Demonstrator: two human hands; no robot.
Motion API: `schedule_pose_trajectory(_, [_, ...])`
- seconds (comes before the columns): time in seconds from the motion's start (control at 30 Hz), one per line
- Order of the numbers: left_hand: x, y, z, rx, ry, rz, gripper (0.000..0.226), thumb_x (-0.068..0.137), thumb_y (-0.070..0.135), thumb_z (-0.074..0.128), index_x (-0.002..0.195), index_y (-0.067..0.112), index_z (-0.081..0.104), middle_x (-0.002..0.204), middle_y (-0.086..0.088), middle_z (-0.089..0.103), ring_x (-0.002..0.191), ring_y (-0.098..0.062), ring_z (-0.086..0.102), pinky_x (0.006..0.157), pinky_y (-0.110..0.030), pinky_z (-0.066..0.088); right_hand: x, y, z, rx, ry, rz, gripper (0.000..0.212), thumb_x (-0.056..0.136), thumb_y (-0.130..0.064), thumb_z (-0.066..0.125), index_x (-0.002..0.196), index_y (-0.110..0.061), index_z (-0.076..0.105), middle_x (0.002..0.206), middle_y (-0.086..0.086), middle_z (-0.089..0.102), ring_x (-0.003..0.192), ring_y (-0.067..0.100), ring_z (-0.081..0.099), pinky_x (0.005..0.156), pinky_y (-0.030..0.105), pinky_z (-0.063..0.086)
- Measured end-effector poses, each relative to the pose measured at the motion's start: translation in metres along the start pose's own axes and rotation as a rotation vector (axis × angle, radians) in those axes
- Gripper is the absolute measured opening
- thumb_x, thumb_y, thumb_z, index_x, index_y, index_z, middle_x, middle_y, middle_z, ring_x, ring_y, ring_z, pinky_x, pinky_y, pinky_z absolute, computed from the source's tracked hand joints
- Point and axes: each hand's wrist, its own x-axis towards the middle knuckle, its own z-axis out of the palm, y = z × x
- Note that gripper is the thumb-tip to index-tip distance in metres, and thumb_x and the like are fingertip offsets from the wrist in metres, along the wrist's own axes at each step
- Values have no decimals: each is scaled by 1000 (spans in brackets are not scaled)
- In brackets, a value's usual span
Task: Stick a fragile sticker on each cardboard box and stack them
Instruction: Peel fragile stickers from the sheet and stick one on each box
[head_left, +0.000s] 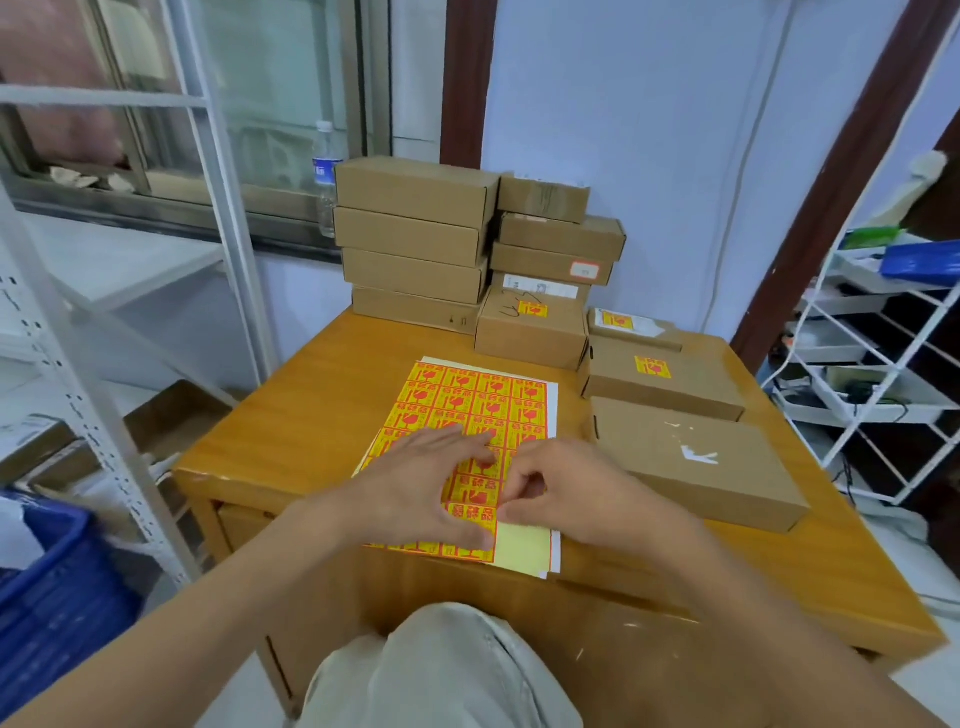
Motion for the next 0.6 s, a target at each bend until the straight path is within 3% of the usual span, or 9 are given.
schedule_pose_trajectory(0.1, [-3, 2, 2, 28, 17, -3, 98, 66, 77, 74, 148, 44, 33, 164, 30, 13, 154, -1, 1, 126, -38, 8, 9, -1, -13, 52, -131, 1, 8, 91, -29, 77, 87, -24, 81, 81, -16, 73, 77, -6, 63, 67, 19, 50])
schedule_pose_trajectory(0.27, [-5, 8, 0, 15, 37, -22, 94, 65, 77, 75, 144, 48, 34, 162, 33, 15, 153, -1, 4, 126, -40, 12, 13, -8, -21, 4, -226, 3, 23, 83, -45, 83, 89, -24, 77, 81, -13, 73, 80, 3, 67, 76, 38, 58])
schedule_pose_trajectory(0.6, [-6, 8, 2, 4, 68, -33, 94, 62, 77, 77, 143, 48, 37, 161, 35, 18, 153, 0, 6, 125, -40, 12, 4, -14, -20, -174, -169, -58, 17, 86, -44, 79, 87, -27, 75, 83, -15, 71, 79, 3, 64, 70, 34, 54])
